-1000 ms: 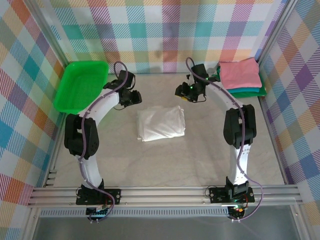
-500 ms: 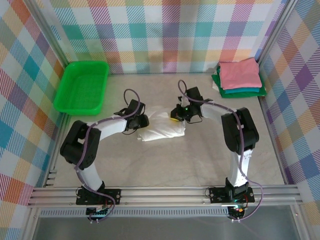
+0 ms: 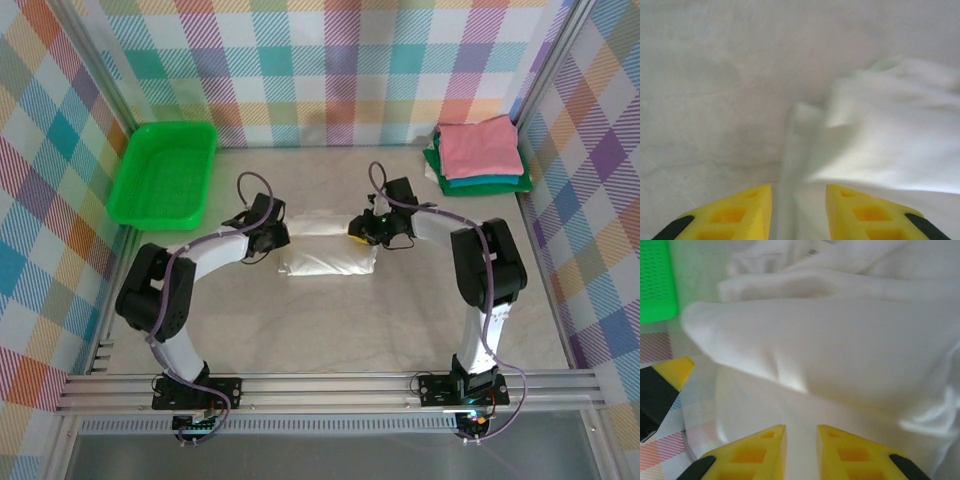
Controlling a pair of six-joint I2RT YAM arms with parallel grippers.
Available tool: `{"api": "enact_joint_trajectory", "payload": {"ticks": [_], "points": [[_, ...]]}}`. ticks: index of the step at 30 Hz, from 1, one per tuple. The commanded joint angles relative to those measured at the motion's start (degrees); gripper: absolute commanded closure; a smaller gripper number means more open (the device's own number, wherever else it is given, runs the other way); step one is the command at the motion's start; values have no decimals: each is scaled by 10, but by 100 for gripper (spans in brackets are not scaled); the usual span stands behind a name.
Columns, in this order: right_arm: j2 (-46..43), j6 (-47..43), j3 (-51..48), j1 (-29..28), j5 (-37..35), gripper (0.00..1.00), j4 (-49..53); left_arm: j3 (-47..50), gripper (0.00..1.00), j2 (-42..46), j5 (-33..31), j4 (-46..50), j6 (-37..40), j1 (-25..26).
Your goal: Fold and stack the t-shirts
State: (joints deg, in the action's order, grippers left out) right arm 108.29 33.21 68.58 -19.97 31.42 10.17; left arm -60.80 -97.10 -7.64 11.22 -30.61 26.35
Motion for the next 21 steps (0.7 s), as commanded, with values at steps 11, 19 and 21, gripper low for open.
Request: {"api": "enact_joint_trajectory", "payload": {"ticks": [11, 19, 21], "points": [[9, 29, -106, -17, 30, 77, -73, 116, 74, -22, 92, -170, -15, 62], [-67, 0, -66, -9, -26, 62, 16, 80, 71, 20, 41, -104, 14, 62], [-82, 1, -59, 7, -56, 53, 33, 69, 69, 32, 24, -96, 29, 61]]}}
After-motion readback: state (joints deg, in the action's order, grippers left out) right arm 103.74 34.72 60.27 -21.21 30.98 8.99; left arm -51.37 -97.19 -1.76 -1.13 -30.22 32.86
